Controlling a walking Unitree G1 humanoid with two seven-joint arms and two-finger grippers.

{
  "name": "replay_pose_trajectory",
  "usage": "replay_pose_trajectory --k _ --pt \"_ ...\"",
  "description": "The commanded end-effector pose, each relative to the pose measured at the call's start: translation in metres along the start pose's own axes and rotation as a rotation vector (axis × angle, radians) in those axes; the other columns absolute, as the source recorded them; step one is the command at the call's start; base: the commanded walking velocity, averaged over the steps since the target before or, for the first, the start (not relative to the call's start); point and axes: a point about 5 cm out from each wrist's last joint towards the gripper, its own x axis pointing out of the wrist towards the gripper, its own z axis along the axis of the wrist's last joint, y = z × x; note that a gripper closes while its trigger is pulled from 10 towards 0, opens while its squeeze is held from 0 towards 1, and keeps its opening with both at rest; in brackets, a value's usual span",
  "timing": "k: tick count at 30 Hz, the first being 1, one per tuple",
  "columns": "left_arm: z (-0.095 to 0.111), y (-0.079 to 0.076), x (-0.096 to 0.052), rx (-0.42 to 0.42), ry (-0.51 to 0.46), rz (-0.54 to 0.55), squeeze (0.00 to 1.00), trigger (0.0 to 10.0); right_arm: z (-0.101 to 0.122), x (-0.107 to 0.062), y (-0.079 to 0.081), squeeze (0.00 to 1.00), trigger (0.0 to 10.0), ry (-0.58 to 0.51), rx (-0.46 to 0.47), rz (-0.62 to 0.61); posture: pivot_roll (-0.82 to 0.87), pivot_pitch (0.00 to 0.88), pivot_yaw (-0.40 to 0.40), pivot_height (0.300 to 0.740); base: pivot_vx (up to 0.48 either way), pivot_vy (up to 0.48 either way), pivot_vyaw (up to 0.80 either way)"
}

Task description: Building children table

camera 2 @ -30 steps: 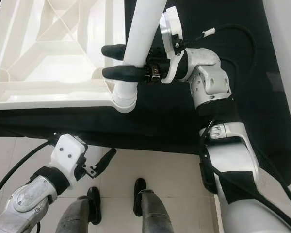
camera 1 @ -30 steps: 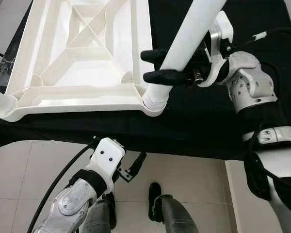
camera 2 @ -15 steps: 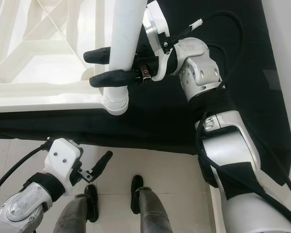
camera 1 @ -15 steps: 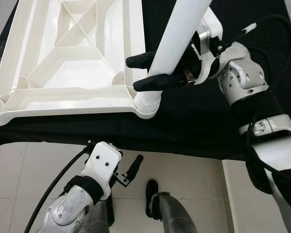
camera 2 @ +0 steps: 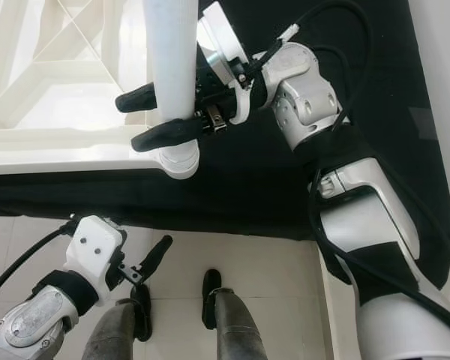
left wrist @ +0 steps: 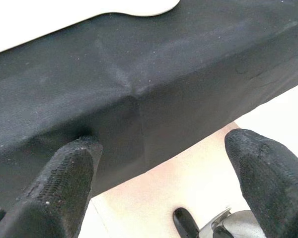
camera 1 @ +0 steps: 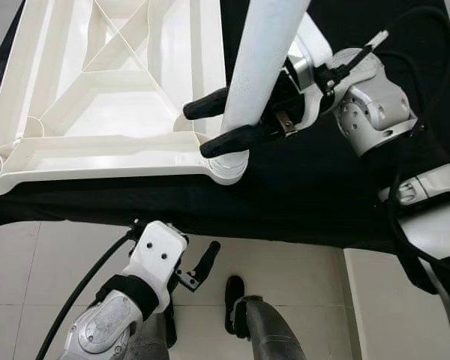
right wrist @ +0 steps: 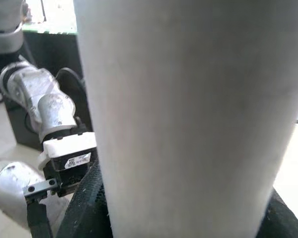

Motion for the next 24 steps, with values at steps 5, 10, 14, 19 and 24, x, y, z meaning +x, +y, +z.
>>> replay_pose_trajectory --k 5,10,14,19,24 --pt "-0.002 -0.005 -0.003 -0.008 0.021 -0.014 0.00 10.0 -0.033 0.011 0.015 0.00 10.0 0.130 0.110 0.094 0.15 0.528 -0.075 0.740 0.000 0.000 0.00" --pt "-0.002 -0.005 -0.001 -0.010 0.018 -0.014 0.00 10.0 -0.030 0.013 0.010 0.00 10.0 0.112 0.118 0.084 0.14 0.526 -0.083 0.740 0.000 0.000 0.00" --pt "-0.002 -0.004 0.001 -0.012 0.013 -0.010 0.00 10.0 -0.027 0.010 -0.004 0.00 10.0 0.055 0.162 0.010 0.13 0.522 -0.091 0.740 0.000 0.000 0.00" --pt "-0.002 -0.004 0.002 -0.011 0.012 -0.007 0.00 10.0 -0.027 0.006 -0.012 0.00 10.0 0.033 0.199 -0.066 0.13 0.518 -0.093 0.740 0.000 0.000 0.00" --pt "-0.002 -0.004 0.005 -0.010 0.005 -0.003 0.00 10.0 -0.035 -0.004 -0.019 0.00 10.0 0.073 0.256 -0.284 0.11 0.505 -0.101 0.740 0.000 0.000 0.00"
